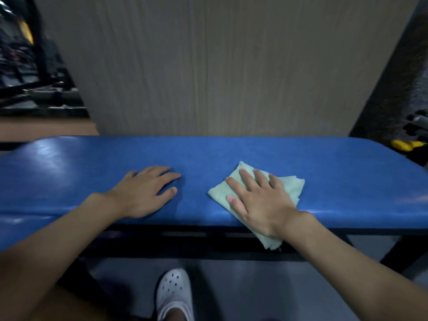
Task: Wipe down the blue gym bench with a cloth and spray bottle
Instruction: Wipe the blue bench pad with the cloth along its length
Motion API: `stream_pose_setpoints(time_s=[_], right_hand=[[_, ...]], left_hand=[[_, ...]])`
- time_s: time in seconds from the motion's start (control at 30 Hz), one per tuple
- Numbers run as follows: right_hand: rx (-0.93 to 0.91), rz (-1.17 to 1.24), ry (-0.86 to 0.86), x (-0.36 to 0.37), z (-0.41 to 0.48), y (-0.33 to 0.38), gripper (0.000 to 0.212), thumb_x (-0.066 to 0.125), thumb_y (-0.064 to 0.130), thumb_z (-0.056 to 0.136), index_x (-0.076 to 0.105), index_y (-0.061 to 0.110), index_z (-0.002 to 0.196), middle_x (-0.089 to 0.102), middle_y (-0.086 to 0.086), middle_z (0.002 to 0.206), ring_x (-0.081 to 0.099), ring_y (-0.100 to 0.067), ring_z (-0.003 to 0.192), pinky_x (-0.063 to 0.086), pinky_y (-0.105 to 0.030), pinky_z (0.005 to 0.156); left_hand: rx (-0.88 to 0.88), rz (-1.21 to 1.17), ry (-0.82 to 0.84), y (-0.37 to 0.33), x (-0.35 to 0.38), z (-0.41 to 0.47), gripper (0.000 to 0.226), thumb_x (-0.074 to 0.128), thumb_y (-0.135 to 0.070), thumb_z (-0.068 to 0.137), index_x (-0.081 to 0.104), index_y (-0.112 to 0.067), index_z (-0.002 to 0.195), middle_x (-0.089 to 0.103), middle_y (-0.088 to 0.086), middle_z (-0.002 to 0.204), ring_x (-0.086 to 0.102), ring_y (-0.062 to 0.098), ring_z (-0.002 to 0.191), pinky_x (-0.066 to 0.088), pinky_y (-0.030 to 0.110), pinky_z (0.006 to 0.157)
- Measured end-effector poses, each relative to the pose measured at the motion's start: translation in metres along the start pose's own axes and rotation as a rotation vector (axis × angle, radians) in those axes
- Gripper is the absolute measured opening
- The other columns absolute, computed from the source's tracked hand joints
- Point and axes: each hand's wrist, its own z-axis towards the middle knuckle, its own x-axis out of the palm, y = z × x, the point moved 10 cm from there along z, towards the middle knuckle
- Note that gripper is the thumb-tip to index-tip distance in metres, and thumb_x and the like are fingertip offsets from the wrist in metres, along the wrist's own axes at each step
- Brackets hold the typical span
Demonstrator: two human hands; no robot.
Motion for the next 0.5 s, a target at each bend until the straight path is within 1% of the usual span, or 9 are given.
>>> stream_pose_setpoints(time_s=[0.17, 0.23, 0.37, 0.47, 0.5], right_hand=[[-0.152, -0.023, 0.002, -0.006, 0.038, 0.092, 0.085, -0.019, 0.062, 0.076, 0.0, 0.035, 0.154, -0.001, -0.007, 0.165, 0.002, -0.035, 0.151, 0.006, -0.056, 0.118], [-0.208, -0.019, 0.006, -0.008, 0.048, 0.123, 0.079, -0.015, 0.062, 0.081, -0.002, 0.034, 0.154, -0.003, -0.007, 0.165, 0.0, -0.035, 0.151, 0.005, -0.056, 0.119], [-0.304, -0.008, 0.012, -0.013, 0.071, 0.185, 0.067, 0.0, 0.06, 0.093, -0.003, 0.033, 0.155, -0.006, -0.008, 0.165, -0.004, -0.035, 0.151, 0.003, -0.056, 0.119], [-0.382, 0.008, 0.014, -0.015, 0.092, 0.237, 0.068, -0.001, 0.06, 0.092, -0.002, 0.035, 0.155, -0.006, -0.007, 0.165, -0.004, -0.034, 0.151, 0.002, -0.056, 0.119], [-0.403, 0.02, 0.021, -0.016, 0.099, 0.253, 0.067, 0.0, 0.06, 0.093, -0.002, 0.035, 0.155, -0.007, -0.007, 0.165, -0.004, -0.034, 0.151, 0.001, -0.056, 0.119]], left_hand=[[-0.145, -0.032, 0.02, 0.088, 0.006, -0.029, 0.094, -0.002, -0.075, 0.067, 0.025, -0.045, 0.152, 0.023, -0.01, 0.162, 0.02, 0.011, 0.148, 0.025, 0.05, 0.116], [-0.169, -0.055, 0.011, 0.114, 0.008, -0.043, 0.091, 0.0, -0.075, 0.069, 0.025, -0.047, 0.151, 0.024, -0.013, 0.161, 0.021, 0.01, 0.147, 0.026, 0.05, 0.116], [-0.252, -0.104, -0.034, 0.165, 0.007, -0.073, 0.086, 0.003, -0.076, 0.071, 0.03, -0.051, 0.149, 0.028, -0.016, 0.159, 0.025, 0.008, 0.146, 0.026, 0.046, 0.117], [-0.366, -0.113, -0.061, 0.217, 0.008, -0.101, 0.086, 0.006, -0.076, 0.07, 0.034, -0.049, 0.148, 0.031, -0.016, 0.158, 0.028, 0.009, 0.145, 0.027, 0.045, 0.116], [-0.404, -0.116, -0.064, 0.235, 0.008, -0.112, 0.084, 0.009, -0.075, 0.073, 0.035, -0.048, 0.148, 0.031, -0.015, 0.159, 0.028, 0.009, 0.145, 0.027, 0.046, 0.117]])
